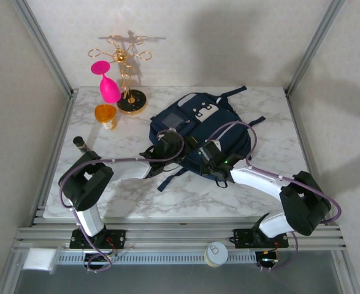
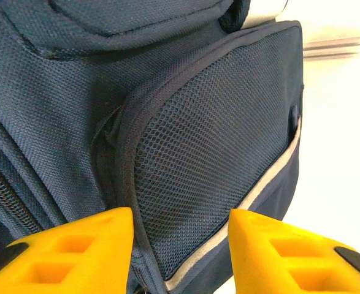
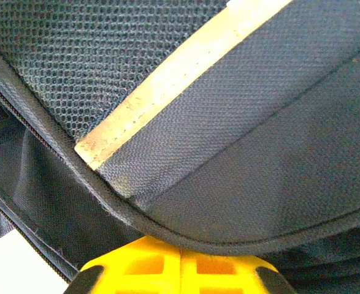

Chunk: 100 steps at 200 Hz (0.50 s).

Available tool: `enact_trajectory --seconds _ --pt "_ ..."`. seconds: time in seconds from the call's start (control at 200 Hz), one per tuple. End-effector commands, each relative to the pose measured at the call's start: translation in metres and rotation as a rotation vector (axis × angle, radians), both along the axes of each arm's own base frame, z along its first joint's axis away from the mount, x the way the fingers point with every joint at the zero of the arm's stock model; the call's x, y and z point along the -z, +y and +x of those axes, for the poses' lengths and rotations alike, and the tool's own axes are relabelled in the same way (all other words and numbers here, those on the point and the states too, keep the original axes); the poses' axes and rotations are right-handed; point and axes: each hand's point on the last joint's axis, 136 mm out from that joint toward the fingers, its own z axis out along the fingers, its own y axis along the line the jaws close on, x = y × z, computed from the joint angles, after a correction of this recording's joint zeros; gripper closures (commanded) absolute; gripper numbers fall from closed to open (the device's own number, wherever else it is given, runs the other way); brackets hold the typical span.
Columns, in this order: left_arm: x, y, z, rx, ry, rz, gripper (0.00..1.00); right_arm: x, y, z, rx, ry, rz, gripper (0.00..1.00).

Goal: Pack the student bag
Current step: Zip the student bag at the center of the table.

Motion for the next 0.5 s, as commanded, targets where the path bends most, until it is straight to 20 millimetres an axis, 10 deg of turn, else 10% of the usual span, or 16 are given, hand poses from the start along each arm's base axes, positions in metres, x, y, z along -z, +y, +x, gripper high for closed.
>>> enact_trajectory --seconds 0.0,0.496 --pt "0.003 -0.008 0.000 -0.045 0.015 -0.019 0.59 -0.013 0.005 0.004 -0.034 -0.039 0.033 1.00" --pt "0.034 0.018 0.014 -0.175 0.033 0.037 0.69 -0.037 0.026 -0.009 -0.116 -0.050 0.109 1.00"
